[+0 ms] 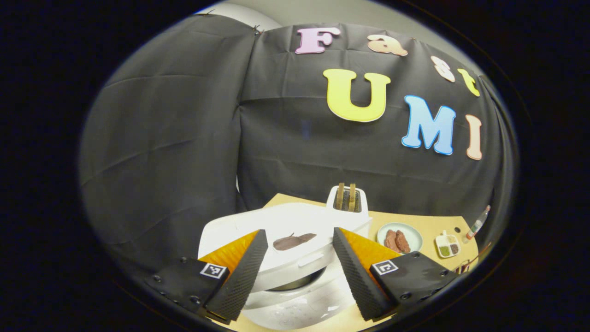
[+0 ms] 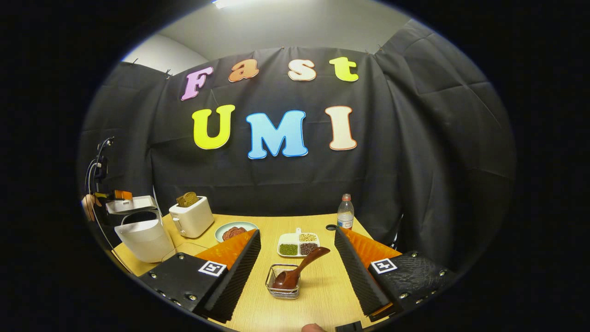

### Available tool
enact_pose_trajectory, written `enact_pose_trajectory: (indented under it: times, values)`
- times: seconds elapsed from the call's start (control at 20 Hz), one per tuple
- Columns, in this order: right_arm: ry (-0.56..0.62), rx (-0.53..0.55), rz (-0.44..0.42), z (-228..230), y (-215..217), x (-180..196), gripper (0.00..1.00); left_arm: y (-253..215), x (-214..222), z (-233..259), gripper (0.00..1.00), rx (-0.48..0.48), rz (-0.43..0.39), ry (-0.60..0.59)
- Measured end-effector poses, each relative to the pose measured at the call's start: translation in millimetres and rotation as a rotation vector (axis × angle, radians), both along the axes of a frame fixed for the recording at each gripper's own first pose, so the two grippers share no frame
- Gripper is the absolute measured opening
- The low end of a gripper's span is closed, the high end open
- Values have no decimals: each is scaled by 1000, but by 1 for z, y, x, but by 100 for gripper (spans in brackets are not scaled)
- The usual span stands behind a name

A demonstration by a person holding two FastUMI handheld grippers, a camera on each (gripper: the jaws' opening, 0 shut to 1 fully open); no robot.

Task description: Close the left gripper, press the button to open the rice cooker; take a wooden spoon from the chopstick holder with the right hand, scoop a spoonful of rice and pour it into the rice cooker, then put the wooden spoon back into the chopstick holder.

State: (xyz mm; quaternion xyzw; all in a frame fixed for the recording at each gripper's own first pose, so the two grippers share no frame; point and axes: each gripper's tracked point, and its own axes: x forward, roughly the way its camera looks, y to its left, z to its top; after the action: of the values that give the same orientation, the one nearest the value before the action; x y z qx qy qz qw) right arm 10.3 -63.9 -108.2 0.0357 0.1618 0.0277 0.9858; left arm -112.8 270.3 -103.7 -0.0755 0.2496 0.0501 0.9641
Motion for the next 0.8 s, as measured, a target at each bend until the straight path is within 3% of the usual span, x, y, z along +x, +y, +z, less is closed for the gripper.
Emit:
enact_pose_trajectory:
  times: [0.35, 0.7, 0.8]
  values:
    - [3, 6, 0, -4, -2, 2, 98, -13, -18, -19, 97, -71, 13, 95]
    - [13, 0, 2, -9, 1, 3, 98, 0, -16, -25, 94, 54, -32, 113]
    - [15, 3, 3, -10, 3, 3, 98, -1, -19, -31, 94, 48, -33, 143]
